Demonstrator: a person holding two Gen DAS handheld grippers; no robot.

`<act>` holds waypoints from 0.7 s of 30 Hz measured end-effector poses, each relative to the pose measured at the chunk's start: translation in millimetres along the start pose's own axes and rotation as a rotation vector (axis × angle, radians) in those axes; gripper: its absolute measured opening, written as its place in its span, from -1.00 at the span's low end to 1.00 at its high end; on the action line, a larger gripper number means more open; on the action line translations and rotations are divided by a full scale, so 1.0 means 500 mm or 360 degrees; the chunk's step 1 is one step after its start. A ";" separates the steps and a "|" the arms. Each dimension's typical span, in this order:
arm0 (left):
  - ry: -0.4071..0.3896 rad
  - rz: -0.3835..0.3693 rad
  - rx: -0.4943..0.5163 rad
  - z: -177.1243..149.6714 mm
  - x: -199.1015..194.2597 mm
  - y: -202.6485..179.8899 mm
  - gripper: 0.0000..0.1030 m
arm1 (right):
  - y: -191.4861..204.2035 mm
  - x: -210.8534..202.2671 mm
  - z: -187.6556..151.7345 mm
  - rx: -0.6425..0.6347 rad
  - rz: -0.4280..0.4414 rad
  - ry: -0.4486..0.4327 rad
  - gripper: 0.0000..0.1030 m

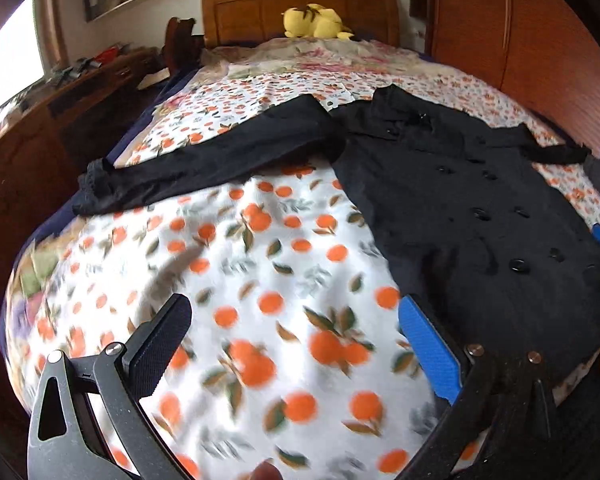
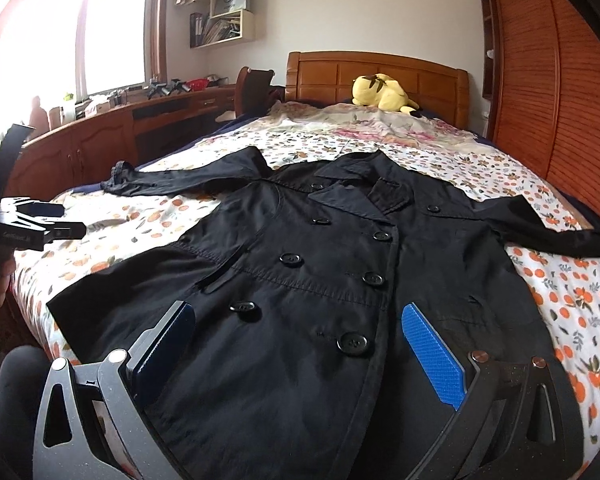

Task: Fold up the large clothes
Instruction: 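Move the left tool down to the cuff of the sleeve nearest it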

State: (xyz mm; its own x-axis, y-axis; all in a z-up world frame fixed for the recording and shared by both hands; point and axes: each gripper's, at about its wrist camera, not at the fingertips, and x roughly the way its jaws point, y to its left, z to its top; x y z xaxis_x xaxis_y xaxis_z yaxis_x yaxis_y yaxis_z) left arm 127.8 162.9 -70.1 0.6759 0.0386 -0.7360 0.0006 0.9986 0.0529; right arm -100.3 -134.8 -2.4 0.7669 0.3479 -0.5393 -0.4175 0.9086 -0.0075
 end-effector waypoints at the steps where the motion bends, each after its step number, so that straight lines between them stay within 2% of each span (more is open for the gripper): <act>1: -0.0006 0.0004 0.0011 0.009 0.006 0.007 1.00 | -0.003 0.001 0.001 0.0010 -0.0004 0.0003 1.00; 3: 0.0005 -0.0012 -0.0009 0.035 0.026 0.034 1.00 | -0.004 0.009 0.004 0.0020 0.0003 0.0019 1.00; 7: 0.0013 -0.0118 -0.0150 0.082 0.064 0.098 1.00 | -0.007 0.014 0.026 0.0010 0.0025 0.0031 1.00; 10: 0.0016 -0.0136 -0.0241 0.105 0.093 0.138 1.00 | -0.005 0.015 0.057 -0.0056 0.0021 0.0023 1.00; 12: 0.0009 -0.0133 -0.0309 0.112 0.111 0.169 1.00 | 0.002 0.025 0.076 -0.0122 0.0006 0.0018 1.00; 16: 0.0053 -0.0126 -0.0397 0.113 0.159 0.220 1.00 | 0.010 0.053 0.101 -0.0271 -0.0137 0.0043 1.00; 19: 0.0093 -0.0109 -0.0448 0.112 0.192 0.254 1.00 | 0.006 0.082 0.115 -0.0285 -0.0130 0.0077 1.00; 21: 0.0096 -0.0150 -0.0492 0.113 0.212 0.279 1.00 | 0.005 0.109 0.125 -0.0277 -0.0113 0.0100 1.00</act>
State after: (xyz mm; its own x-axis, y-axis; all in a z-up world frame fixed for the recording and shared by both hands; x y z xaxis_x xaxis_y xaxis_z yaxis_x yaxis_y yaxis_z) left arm 241.2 304.2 -102.4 0.6385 -0.0616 -0.7672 -0.1689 0.9613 -0.2178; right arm -29.1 -99.3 21.0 0.7679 0.2642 -0.5835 -0.4456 0.8748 -0.1902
